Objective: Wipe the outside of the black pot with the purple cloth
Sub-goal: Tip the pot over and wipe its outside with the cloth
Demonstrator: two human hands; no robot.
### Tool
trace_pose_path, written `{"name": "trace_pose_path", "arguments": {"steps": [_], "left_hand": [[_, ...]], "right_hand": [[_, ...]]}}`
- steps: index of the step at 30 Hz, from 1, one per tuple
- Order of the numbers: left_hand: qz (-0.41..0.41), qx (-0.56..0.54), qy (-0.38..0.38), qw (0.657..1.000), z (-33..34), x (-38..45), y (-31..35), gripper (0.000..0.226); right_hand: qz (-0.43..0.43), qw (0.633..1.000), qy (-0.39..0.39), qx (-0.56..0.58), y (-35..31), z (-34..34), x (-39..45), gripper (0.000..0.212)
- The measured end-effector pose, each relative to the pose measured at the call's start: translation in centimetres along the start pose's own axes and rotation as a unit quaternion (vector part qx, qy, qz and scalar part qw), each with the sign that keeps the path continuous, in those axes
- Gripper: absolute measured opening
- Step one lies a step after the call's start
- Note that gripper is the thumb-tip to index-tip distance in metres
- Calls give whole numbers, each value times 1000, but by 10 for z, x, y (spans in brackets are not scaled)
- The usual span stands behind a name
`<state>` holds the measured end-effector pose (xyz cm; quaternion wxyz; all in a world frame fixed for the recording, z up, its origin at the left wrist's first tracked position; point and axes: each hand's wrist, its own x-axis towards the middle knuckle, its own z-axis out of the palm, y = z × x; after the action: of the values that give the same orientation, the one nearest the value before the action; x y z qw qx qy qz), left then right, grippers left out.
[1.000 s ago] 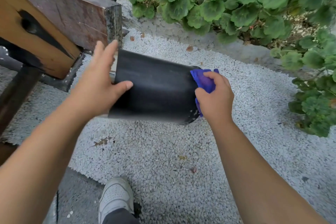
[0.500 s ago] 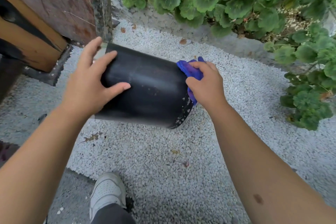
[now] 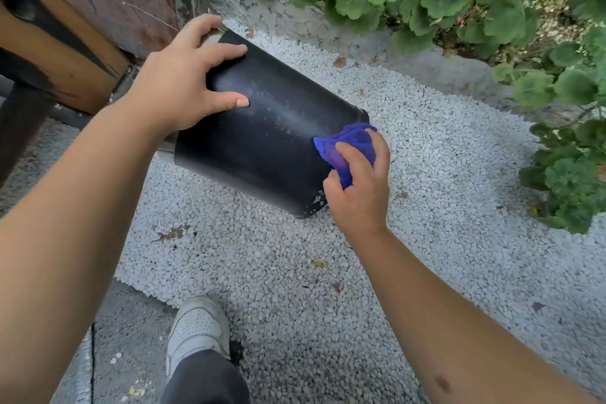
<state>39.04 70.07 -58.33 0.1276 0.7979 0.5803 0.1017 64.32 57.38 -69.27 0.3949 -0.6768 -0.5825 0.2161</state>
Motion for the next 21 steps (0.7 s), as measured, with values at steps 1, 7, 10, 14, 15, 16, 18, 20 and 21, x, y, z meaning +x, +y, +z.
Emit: {"name": "trace_pose_path", "arguments": {"steps": [1, 7, 10, 14, 15, 16, 18, 20, 21], "left_hand": [[0, 1, -2, 1000, 0, 1, 0, 72], [9, 13, 13, 1000, 3, 2, 7, 78], [-18, -35, 48, 998, 7, 2, 7, 99], [-134, -148, 58, 978, 7, -17, -17, 101], [-140, -188, 47, 971, 9, -29, -24, 93], [-132, -216, 33, 967, 13, -43, -30, 84], [-113, -238, 22, 964, 25, -67, -33, 84], [-109, -283, 28, 952, 38, -83, -36, 86], [-113, -295, 34, 948, 45, -90, -37, 86]], "right_hand": [[-14, 1000, -8, -7, 2, 2, -8, 38], [-33, 998, -46, -33, 14, 24, -52, 38], [-24, 998, -37, -40, 18, 24, -45, 35], [-47, 996, -45, -53, 17, 19, -23, 30], [-47, 996, -50, -56, 16, 18, -16, 29], [-46, 996, -54, -55, 15, 18, -10, 28], [-41, 996, -64, -50, 14, 16, 0, 30], [-31, 996, -74, -41, 12, 14, 8, 31], [-26, 996, -78, -33, 10, 13, 12, 31]]}}
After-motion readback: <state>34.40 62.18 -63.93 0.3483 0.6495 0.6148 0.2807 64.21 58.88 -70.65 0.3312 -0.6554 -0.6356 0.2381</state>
